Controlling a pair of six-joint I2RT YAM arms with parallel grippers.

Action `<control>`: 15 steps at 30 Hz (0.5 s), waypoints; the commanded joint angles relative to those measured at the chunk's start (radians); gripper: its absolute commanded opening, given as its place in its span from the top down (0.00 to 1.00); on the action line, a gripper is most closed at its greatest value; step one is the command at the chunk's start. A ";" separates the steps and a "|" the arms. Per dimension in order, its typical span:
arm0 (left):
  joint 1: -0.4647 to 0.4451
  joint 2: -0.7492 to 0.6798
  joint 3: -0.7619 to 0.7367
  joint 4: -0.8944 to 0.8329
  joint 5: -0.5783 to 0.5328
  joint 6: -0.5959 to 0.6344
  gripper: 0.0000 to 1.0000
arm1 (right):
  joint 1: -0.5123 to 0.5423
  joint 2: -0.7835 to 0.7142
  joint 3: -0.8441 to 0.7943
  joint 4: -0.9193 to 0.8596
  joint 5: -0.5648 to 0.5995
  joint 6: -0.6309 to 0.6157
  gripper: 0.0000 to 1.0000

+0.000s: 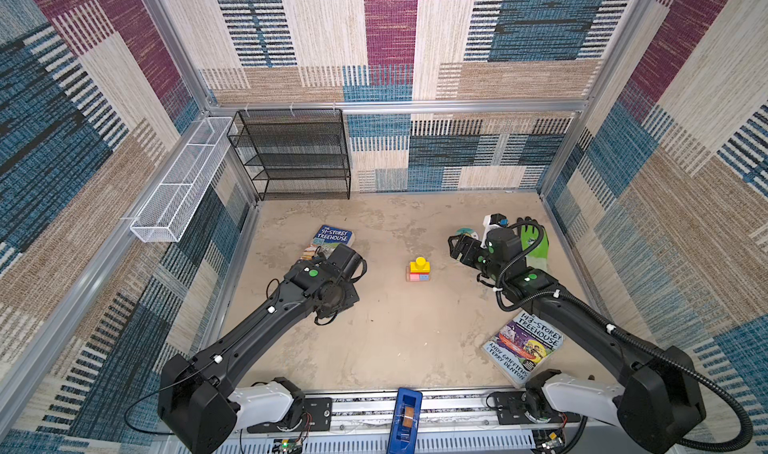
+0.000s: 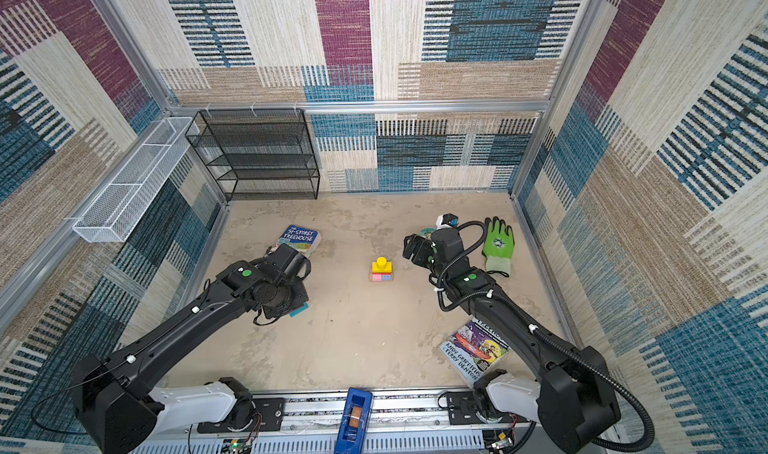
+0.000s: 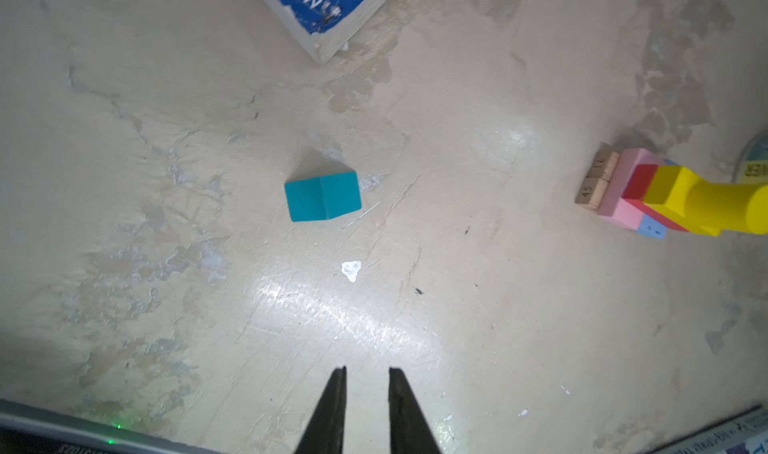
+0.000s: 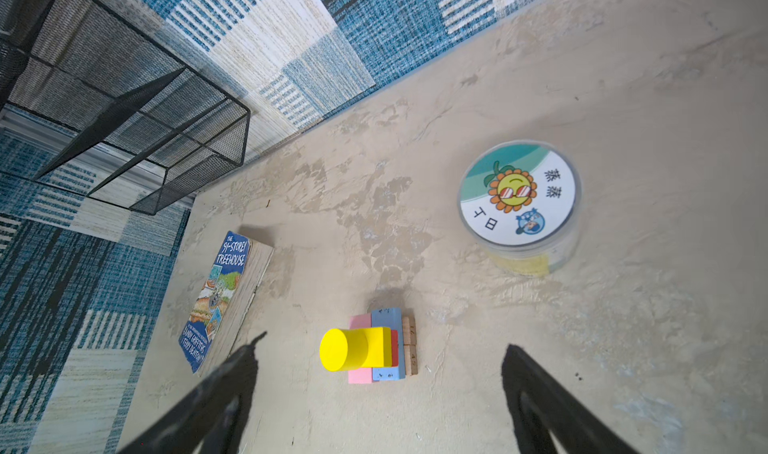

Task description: Build the wood block tower

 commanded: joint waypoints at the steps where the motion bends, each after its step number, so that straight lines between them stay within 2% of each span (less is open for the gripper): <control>1: -0.001 -0.020 -0.040 -0.034 -0.024 -0.205 0.73 | 0.000 0.014 0.016 -0.002 0.027 0.007 0.07; 7: -0.001 -0.064 -0.080 -0.037 -0.114 -0.374 0.44 | 0.000 0.043 0.051 -0.024 0.043 -0.014 0.07; 15: -0.001 -0.050 -0.083 -0.036 -0.146 -0.597 0.44 | 0.000 0.024 0.042 0.000 0.083 0.015 0.07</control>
